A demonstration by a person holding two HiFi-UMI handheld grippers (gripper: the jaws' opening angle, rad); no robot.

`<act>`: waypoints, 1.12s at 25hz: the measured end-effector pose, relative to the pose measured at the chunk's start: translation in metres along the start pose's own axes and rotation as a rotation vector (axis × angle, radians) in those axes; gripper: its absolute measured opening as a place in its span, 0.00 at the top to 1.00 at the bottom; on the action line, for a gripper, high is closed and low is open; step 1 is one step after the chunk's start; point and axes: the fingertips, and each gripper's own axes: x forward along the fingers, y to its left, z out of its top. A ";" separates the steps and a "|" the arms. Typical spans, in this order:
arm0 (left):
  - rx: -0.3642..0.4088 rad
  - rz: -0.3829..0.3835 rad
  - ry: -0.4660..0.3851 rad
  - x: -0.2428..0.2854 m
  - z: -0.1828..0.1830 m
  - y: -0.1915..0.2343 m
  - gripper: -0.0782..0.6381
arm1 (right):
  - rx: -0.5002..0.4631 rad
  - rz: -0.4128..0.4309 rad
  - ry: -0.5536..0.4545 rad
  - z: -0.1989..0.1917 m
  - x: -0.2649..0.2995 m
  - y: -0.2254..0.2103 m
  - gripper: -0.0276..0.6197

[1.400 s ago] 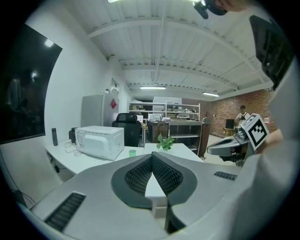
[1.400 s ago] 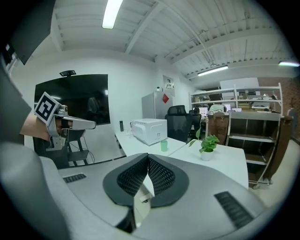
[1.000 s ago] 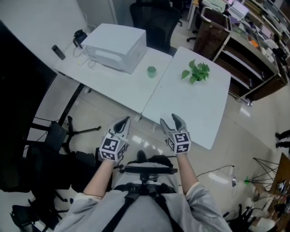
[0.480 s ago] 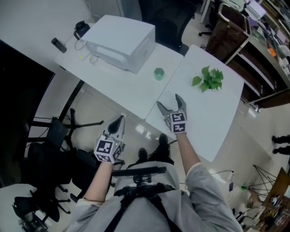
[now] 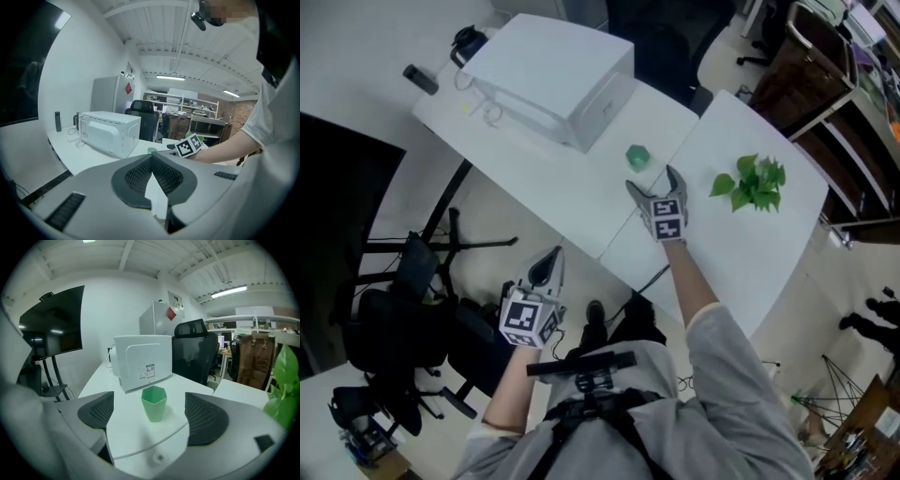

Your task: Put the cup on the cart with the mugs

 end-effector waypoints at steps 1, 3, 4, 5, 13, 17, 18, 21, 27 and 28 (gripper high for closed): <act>-0.006 0.005 0.007 0.004 -0.002 0.001 0.88 | 0.001 0.000 0.008 -0.001 0.010 -0.003 0.24; -0.018 0.018 0.031 0.010 -0.008 0.004 0.88 | -0.003 0.005 0.020 -0.004 0.027 -0.007 0.24; -0.022 0.025 0.044 0.012 -0.010 0.005 0.88 | -0.006 0.009 0.023 -0.006 0.035 -0.008 0.24; -0.024 0.032 0.053 0.015 -0.011 0.006 0.88 | -0.008 0.013 0.026 -0.007 0.042 -0.008 0.24; -0.063 0.077 0.102 0.023 -0.022 0.016 0.88 | -0.020 0.024 0.050 -0.014 0.081 -0.012 0.24; -0.075 0.092 0.088 0.022 -0.023 0.023 0.88 | -0.053 0.019 0.053 -0.014 0.087 -0.013 0.47; -0.079 0.096 0.077 0.022 -0.023 0.025 0.88 | -0.057 0.017 0.054 -0.014 0.088 -0.013 0.47; -0.093 0.101 0.058 0.021 -0.023 0.028 0.88 | -0.061 0.025 0.056 -0.013 0.089 -0.010 0.47; -0.080 0.090 0.073 0.016 -0.025 0.028 0.88 | -0.058 0.027 0.029 -0.002 0.083 -0.006 0.48; -0.078 0.089 0.075 0.015 -0.025 0.028 0.88 | -0.056 0.028 0.023 0.002 0.081 -0.005 0.48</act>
